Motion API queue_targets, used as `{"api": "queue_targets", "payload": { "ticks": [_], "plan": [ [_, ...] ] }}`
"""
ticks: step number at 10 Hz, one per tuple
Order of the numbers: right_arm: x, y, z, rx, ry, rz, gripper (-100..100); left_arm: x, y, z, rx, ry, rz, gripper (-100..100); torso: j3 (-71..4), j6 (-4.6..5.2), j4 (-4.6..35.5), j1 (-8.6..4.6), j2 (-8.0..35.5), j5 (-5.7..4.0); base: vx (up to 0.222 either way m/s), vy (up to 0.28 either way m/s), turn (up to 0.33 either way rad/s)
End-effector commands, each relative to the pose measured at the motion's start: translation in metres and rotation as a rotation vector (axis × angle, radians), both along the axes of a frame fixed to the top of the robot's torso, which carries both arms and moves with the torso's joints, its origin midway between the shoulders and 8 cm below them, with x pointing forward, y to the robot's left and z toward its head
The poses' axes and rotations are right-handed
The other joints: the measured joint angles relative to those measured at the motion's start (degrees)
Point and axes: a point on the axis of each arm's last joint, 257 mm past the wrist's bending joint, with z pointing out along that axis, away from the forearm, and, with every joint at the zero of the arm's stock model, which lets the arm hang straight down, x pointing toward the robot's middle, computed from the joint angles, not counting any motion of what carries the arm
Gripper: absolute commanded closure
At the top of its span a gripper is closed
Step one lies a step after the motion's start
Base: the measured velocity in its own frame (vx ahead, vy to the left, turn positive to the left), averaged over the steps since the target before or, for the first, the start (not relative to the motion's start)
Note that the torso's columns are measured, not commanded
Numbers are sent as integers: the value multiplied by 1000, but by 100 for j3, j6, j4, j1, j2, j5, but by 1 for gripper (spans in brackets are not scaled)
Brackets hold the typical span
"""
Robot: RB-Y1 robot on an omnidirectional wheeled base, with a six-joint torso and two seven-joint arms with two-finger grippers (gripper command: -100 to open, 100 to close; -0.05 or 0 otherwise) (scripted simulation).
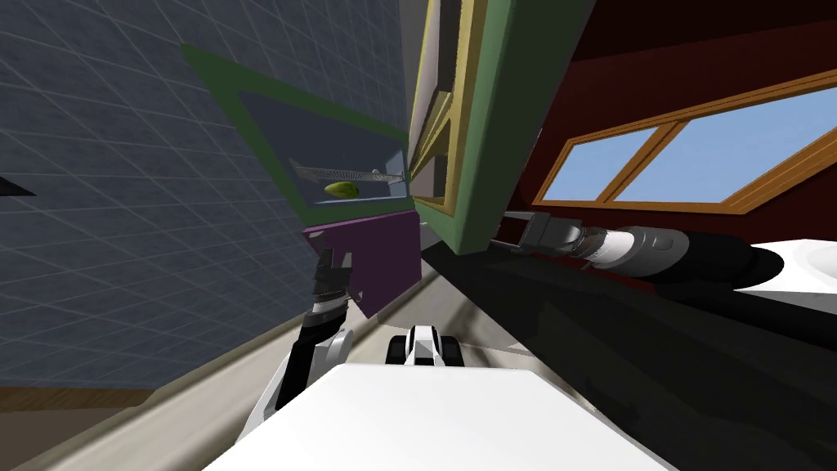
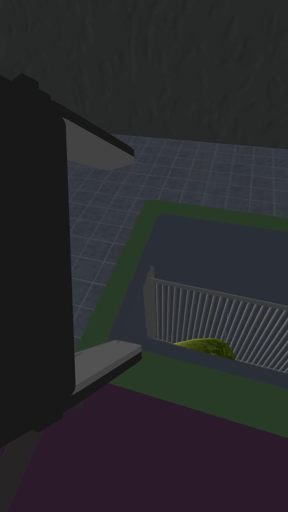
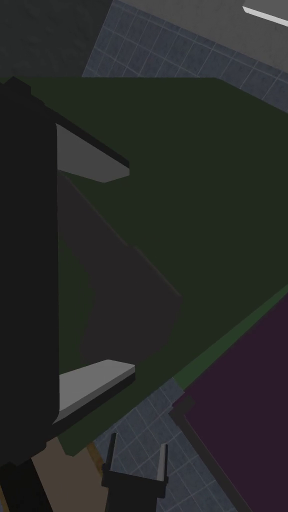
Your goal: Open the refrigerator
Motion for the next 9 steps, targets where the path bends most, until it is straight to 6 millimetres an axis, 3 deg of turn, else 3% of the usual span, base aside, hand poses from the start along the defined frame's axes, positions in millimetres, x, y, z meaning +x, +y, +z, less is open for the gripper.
{"api": "queue_targets", "payload": {
  "ticks": [1,3,4,5,9],
  "plan": [
    [3,7,22,12,-4,19,-100,0,0,0,0,0,0,0,-12,-13,15,-7,1,11,-13,0,-74],
    [3,9,27,15,-4,24,-100,0,0,0,0,0,0,0,-22,-2,6,-39,-18,-3,2,-17,-13],
    [3,11,20,9,5,27,-100,0,0,0,0,0,0,0,-22,4,-10,-58,-29,-19,-2,-7,-11],
    [3,12,20,10,6,28,0,0,0,0,0,0,0,0,-19,8,-17,-70,-31,-29,-7,-1,-7],
    [2,12,20,10,7,30,0,0,0,0,0,0,0,0,-10,13,-21,-82,-25,-37,-1,0,-2]
  ]
}}
